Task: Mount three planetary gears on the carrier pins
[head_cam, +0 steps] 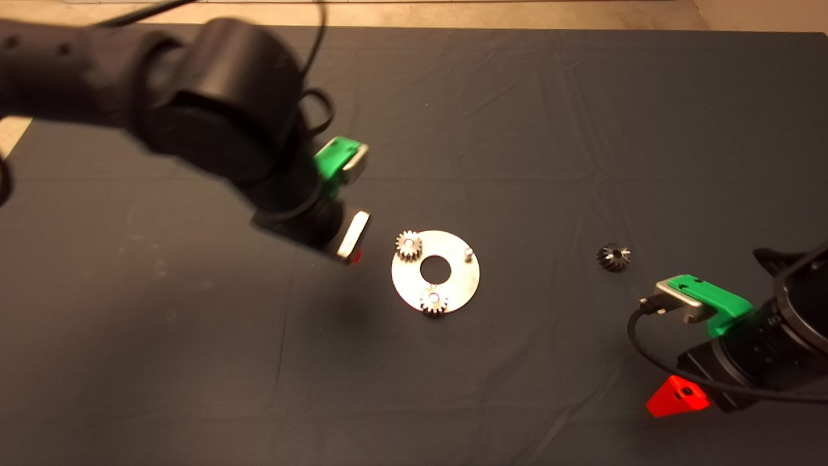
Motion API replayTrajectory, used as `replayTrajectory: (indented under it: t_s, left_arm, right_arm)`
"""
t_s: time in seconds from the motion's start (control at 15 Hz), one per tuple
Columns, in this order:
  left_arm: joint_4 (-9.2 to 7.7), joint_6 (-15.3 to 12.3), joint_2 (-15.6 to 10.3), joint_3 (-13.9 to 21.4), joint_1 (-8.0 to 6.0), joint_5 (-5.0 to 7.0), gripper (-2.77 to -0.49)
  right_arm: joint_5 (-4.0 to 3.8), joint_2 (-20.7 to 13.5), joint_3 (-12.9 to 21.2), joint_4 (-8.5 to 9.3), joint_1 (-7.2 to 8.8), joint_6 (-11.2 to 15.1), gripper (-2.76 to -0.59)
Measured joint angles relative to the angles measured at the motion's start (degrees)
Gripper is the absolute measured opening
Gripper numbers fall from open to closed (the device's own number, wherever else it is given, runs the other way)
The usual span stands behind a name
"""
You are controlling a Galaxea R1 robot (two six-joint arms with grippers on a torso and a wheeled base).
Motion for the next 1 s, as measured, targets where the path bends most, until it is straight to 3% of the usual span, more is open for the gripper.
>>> replayTrajectory:
  t_s: [0.2,0.33,0.53,0.67,0.8,0.87,1.0]
  left_arm:
    - [-4.34,-10.16,-10.31,13.96,-0.5,-0.3,-1.45]
    - [-7.12,-13.09,-16.09,18.18,-0.85,-0.06,-1.38]
    - [-8.59,-14.5,-17.06,18.87,-1.18,-0.04,-1.22]
    - [-8.89,-14.53,-16.98,18.87,-1.49,-0.26,-1.14]
    - [-9.31,-14.64,-17.49,18.89,-1.46,-0.24,-1.07]
    - [-9.42,-14.65,-17.76,18.89,-1.44,-0.22,-1.06]
    - [-9.53,-14.67,-17.85,18.93,-1.46,-0.2,-0.92]
  right_arm:
    - [-0.13,-0.88,-9.16,-0.02,0.02,-15.68,-0.63]
    - [-0.11,-0.93,-15.11,-0.02,0.03,-26.13,-0.63]
    - [0.28,0.32,-24.15,-0.4,1.26,-39.99,-0.63]
    - [-0.11,1.0,-27.7,-1.39,2.28,-46.36,-0.63]
    - [-0.11,2.66,-29.47,-2.82,3.56,-49.34,-0.63]
    - [0.51,3.55,-30.32,-3.41,4.08,-50.35,-0.63]
    - [0.59,3.82,-31.88,-4.21,4.33,-52.75,-0.63]
